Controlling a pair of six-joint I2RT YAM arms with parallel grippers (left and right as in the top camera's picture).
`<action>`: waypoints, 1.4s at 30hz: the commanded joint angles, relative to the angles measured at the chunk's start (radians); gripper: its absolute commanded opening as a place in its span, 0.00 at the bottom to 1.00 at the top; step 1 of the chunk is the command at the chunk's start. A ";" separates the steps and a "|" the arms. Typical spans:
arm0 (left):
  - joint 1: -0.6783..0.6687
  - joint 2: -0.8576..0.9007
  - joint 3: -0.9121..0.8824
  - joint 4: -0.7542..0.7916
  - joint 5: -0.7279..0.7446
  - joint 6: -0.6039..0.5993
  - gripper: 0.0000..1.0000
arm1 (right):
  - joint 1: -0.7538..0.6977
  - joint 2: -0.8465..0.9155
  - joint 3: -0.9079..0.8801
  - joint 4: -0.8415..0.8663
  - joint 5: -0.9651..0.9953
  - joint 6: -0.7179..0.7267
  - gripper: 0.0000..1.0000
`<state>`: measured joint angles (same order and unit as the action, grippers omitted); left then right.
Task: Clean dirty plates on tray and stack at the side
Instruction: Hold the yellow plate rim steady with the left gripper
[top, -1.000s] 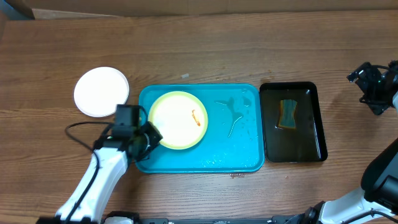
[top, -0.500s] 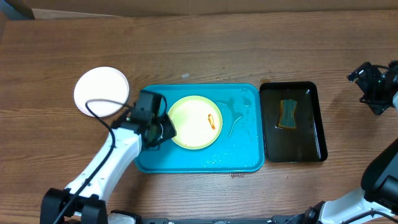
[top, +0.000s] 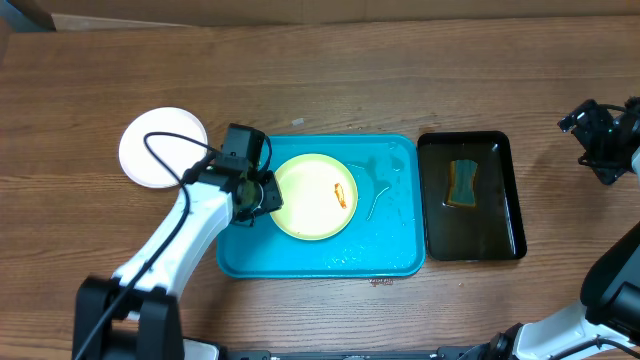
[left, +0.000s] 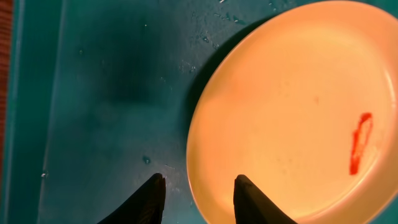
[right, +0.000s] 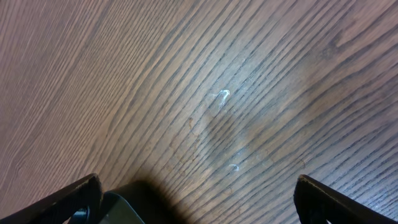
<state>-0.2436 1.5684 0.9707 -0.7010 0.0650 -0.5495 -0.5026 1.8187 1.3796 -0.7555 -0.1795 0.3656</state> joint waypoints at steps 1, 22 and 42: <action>-0.006 0.093 0.012 0.061 -0.041 0.019 0.38 | -0.002 -0.025 0.015 0.003 -0.005 0.002 1.00; -0.008 0.164 0.012 0.087 0.230 0.011 0.25 | -0.002 -0.025 0.015 0.003 -0.005 0.002 1.00; -0.030 0.164 0.012 0.121 0.108 0.011 0.13 | -0.002 -0.025 0.015 0.003 -0.005 0.002 1.00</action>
<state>-0.2623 1.7226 0.9707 -0.5770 0.1894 -0.5461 -0.5026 1.8187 1.3796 -0.7555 -0.1795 0.3660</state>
